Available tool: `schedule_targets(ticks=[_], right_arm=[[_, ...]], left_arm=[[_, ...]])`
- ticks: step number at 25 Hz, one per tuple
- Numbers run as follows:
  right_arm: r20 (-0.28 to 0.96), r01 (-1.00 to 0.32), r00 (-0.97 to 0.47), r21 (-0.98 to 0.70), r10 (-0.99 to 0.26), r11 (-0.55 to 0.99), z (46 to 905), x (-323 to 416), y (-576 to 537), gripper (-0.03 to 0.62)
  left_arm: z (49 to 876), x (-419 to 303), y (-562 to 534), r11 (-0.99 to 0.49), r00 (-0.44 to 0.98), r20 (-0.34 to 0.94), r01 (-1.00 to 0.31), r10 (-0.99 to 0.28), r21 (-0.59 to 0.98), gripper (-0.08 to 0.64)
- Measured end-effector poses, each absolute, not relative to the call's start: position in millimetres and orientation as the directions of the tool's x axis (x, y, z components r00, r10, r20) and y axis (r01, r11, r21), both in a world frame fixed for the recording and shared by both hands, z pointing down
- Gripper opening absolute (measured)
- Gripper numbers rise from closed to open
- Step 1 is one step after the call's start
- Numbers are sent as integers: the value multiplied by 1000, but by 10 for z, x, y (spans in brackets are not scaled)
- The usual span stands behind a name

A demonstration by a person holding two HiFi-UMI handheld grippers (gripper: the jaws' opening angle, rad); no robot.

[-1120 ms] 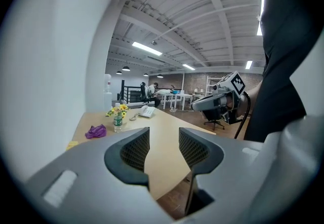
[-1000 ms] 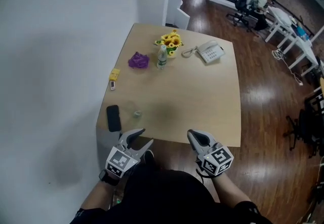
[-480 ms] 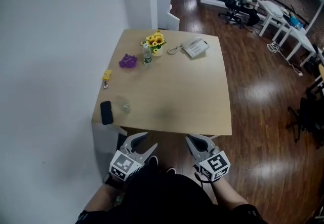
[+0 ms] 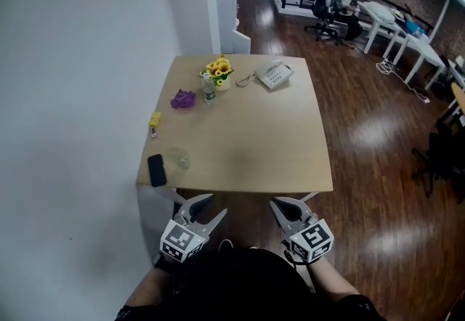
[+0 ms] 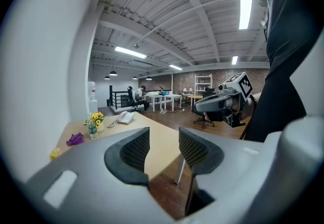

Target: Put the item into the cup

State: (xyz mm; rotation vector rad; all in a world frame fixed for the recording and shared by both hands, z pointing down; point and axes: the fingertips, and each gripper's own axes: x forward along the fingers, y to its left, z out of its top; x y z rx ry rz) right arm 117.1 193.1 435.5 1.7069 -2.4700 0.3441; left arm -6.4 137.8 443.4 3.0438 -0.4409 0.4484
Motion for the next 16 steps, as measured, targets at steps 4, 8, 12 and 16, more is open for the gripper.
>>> schedule_targets(ticks=[4,8,12,16], right_arm=[[212,-935,-352,-116,-912,334,4280,1102,1928,8],[209,-939,-341,-116,-916,323,4272,1048,1930,8],[208,-936,-350,-122,-913,331,4245,986,1900,8],[201,-932,-360,-114,-911,343,4237,929,1838,8]], left_arm=[[4476,-143,1383,-962,921,288,-274,-264,-8,175],[4445,-211,1337,-963,923,280,-270,-263,-13,175],[4411,-241,1296,-964,926,274,-264,-259,-17,175],[4435,-240,1269,-967,929,274,-254,-248,-15,175]])
